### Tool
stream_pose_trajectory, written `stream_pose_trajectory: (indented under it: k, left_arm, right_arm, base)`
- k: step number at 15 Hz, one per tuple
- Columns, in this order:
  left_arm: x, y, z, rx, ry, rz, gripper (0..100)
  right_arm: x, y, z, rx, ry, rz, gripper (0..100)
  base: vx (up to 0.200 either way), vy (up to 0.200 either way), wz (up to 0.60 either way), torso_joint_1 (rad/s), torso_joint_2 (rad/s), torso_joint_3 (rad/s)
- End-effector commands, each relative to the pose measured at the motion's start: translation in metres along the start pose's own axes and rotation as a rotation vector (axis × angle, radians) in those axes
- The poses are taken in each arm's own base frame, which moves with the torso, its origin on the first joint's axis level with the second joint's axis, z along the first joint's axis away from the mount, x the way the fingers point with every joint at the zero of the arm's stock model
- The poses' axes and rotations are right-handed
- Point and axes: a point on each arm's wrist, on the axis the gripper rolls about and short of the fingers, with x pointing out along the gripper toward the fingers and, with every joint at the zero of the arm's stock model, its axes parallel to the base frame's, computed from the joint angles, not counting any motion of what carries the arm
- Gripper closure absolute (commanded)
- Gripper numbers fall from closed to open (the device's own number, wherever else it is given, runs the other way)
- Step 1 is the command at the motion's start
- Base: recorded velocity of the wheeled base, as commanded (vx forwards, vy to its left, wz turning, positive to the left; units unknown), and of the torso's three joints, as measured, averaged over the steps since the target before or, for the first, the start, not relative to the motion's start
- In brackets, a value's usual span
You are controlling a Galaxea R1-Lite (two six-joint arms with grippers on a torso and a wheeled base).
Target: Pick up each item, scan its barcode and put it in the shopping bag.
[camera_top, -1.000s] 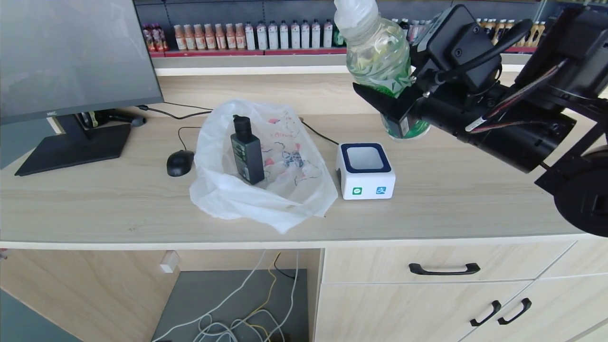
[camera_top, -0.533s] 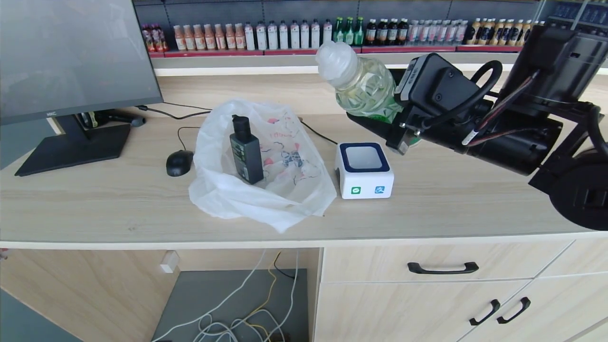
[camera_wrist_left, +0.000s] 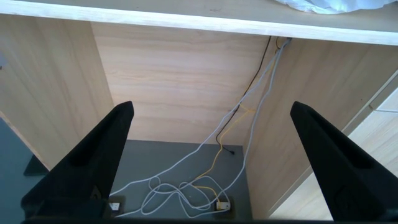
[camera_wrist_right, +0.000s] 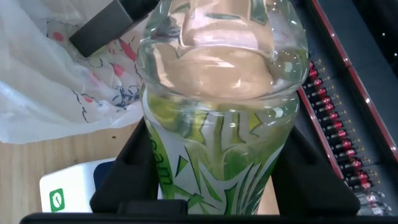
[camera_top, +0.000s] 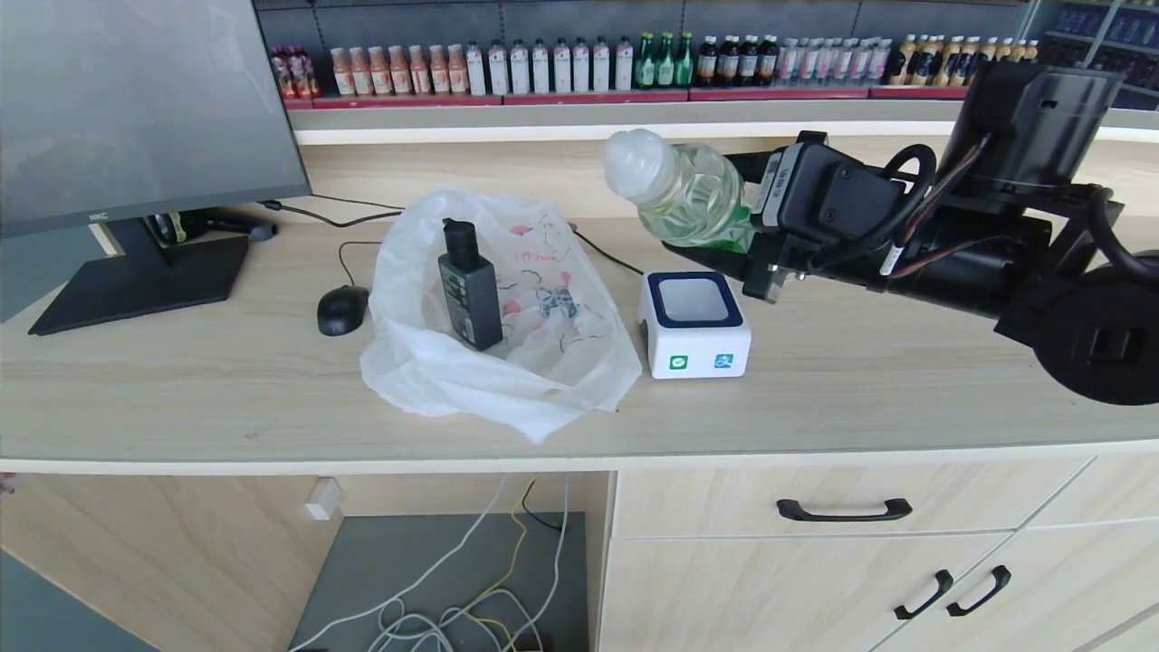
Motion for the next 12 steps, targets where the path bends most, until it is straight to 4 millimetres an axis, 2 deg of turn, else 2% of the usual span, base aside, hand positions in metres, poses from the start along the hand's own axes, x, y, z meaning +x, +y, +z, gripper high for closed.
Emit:
stream_pose_trajectory:
  k: [1, 6, 12]
  left_arm:
    - [0.000, 0.000, 0.000, -0.001, 0.000, 0.001, 0]
    - [0.000, 0.000, 0.000, -0.001, 0.000, -0.001, 0]
    - [0.000, 0.000, 0.000, -0.001, 0.000, -0.001, 0]
  right_arm:
    - [0.009, 0.001, -0.006, -0.006, -0.010, 0.011, 100]
    - [0.032, 0.000, -0.018, -0.012, -0.047, 0.045, 100]
    - [0.031, 0.003, -0.017, -0.070, -0.049, 0.091, 100]
  base:
    - [0.000, 0.000, 0.00, 0.000, 0.00, 0.000]
    - [0.000, 0.000, 0.00, 0.000, 0.00, 0.000]
    - [0.000, 0.000, 0.00, 0.000, 0.00, 0.000]
